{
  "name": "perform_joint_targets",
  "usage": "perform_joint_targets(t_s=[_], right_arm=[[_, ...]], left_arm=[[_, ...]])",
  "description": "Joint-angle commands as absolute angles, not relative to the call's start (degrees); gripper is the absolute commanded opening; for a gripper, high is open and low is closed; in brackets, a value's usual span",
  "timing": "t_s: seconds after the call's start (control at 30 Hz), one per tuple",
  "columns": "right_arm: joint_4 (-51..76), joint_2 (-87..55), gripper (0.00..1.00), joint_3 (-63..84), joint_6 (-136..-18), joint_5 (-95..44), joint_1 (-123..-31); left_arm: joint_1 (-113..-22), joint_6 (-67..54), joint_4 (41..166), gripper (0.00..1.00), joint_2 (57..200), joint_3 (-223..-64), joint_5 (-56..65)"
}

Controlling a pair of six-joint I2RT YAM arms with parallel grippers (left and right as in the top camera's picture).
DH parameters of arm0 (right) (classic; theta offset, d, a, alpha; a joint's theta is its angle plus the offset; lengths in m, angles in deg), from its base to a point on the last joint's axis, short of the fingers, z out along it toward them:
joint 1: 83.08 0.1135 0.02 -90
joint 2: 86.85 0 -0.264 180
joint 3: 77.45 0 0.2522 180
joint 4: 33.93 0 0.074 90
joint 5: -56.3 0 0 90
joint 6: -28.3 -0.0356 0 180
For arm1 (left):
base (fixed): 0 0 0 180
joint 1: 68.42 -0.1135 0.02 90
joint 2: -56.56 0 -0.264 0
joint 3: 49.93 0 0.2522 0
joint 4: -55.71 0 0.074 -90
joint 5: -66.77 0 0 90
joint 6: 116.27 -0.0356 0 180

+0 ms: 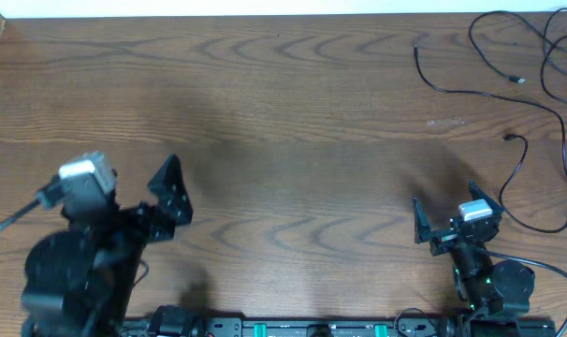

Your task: Untangle cables

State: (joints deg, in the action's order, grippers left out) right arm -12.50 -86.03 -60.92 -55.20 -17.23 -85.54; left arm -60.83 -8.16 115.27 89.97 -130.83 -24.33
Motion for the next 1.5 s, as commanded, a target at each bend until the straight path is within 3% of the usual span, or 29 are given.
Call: perform_joint_targets(t_s=[0.0, 0.7, 1.03, 1.47], right_arm=[[-12.6, -86.4, 0.99, -61.3, -54.8, -17.7, -85.9], [-12.6, -86.4, 0.99, -61.3, -54.8, -17.7, -85.9], [-12.6, -86.4, 0.99, -61.4, -54.8, -17.7, -85.9], [-12.6, -86.4, 0.99, -61.3, -54.8, -17.7, -85.9]], left_arm=[[-61.0, -8.9, 116.7, 0.98, 86.5, -132.1, -25.4], [-61.0, -9.1, 129.9, 0.98, 82.8, -132.1, -25.9], [-56.0, -9.1, 132.9, 0.98, 82.8, -132.1, -28.0], [-64.9, -9.1, 133.7, 0.98, 74.7, -127.0, -28.4]])
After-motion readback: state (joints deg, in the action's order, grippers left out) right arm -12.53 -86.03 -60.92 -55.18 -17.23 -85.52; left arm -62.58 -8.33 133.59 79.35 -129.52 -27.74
